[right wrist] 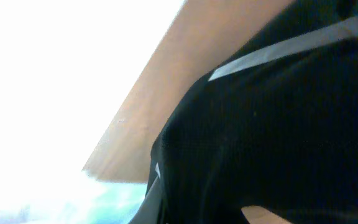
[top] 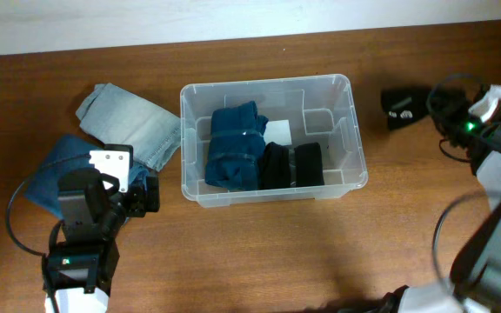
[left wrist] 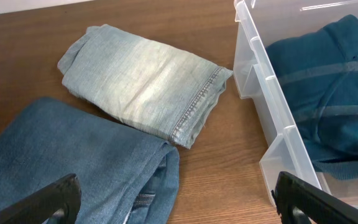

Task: Pack container
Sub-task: 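Lower the black garment into the box and release it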

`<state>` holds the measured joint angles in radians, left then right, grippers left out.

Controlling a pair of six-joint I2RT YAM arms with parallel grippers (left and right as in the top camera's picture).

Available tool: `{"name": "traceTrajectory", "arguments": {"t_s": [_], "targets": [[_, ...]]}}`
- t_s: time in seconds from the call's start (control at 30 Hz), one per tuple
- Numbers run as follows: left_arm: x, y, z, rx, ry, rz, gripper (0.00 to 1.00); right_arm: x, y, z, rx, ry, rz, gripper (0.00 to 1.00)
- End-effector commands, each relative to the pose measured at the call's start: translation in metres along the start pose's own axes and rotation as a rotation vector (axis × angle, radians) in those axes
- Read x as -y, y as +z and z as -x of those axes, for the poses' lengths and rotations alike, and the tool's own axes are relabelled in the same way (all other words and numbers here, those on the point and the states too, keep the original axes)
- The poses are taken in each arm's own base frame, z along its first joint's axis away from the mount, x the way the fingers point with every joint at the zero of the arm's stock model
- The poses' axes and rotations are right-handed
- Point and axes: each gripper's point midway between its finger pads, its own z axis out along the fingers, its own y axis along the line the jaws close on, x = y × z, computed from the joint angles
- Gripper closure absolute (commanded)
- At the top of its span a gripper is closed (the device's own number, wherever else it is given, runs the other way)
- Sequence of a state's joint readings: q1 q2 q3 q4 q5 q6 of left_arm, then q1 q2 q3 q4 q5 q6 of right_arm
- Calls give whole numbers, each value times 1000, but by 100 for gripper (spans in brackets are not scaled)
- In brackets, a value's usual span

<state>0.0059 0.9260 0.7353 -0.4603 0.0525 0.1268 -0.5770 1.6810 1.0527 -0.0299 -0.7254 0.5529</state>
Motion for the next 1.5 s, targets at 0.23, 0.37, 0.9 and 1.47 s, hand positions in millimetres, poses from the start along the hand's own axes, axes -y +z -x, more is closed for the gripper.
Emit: {"name": "traceTrajectory", "arguments": {"t_s": [0.23, 0.37, 0.9, 1.47], "targets": [[2, -3, 10, 23, -6, -11, 0, -197, -82, -93, -78, -624, 291, 96], [2, -3, 10, 23, -6, -11, 1, -215, -73, -172, -269, -800, 339, 96], [2, -3, 10, 22, -6, -11, 1, -158, 50, -221, -592, -951, 90, 31], [2, -3, 10, 22, -6, -11, 1, -188, 19, -231, -743, -1143, -26, 69]]}}
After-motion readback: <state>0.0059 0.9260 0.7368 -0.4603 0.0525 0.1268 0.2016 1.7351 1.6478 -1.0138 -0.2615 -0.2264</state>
